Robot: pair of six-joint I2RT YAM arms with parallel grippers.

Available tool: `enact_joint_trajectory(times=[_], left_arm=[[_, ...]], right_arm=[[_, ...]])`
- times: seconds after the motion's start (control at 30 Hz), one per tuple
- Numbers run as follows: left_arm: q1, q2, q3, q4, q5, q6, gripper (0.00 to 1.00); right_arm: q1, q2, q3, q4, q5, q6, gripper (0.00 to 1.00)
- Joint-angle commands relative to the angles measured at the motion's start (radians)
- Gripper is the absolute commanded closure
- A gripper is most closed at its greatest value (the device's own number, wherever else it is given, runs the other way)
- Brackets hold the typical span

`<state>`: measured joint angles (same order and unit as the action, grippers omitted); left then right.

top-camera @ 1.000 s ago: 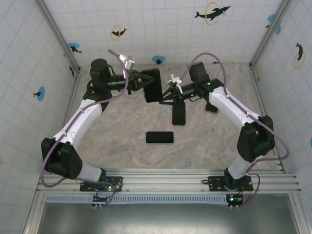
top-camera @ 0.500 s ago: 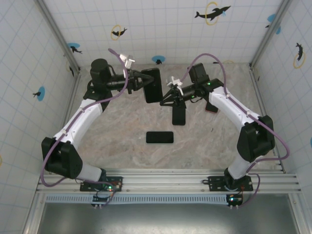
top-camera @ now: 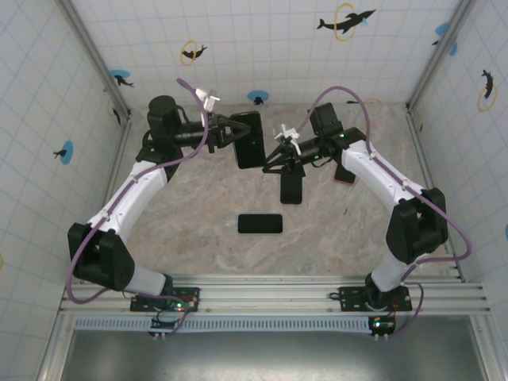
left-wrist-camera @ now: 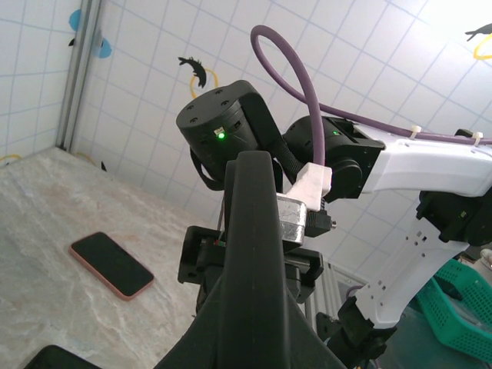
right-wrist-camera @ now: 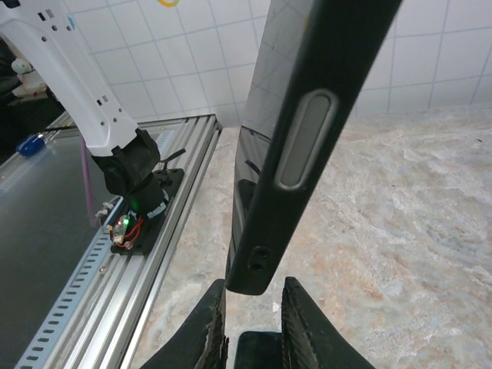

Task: Take the phone out of the phone case

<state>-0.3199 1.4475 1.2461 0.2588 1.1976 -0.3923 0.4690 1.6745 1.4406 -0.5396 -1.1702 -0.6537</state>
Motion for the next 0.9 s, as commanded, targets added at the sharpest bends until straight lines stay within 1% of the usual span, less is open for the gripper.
enact_joint_trajectory(times=[0.0,0.2,0.33,0.47,0.87], left_arm=[[0.0,0.005,0.024,0.042,0.029,0.023,1.0],[0.004,0.005,0.027,0.021,0.022,0.044,1.0],[0.002,0.007,0.033,0.022,0.024,0.036,1.0],[0.003,0.008,0.035,0.022,0.025,0.034,1.0],[0.002,0.008,0.035,0.029,0.026,0.024,1.0]], right_arm=[[-0.01,-0.044,-0.003,0.049,-0.043,0.033,0.75],[-0.021,-0.052,-0.019,0.112,-0.062,0.095,0.75],[-0.016,-0.045,-0.016,0.09,-0.051,0.071,0.79],[-0.016,-0.038,-0.014,0.06,-0.036,0.045,0.79],[-0.015,-0.012,0.004,-0.005,-0.045,-0.006,0.78]])
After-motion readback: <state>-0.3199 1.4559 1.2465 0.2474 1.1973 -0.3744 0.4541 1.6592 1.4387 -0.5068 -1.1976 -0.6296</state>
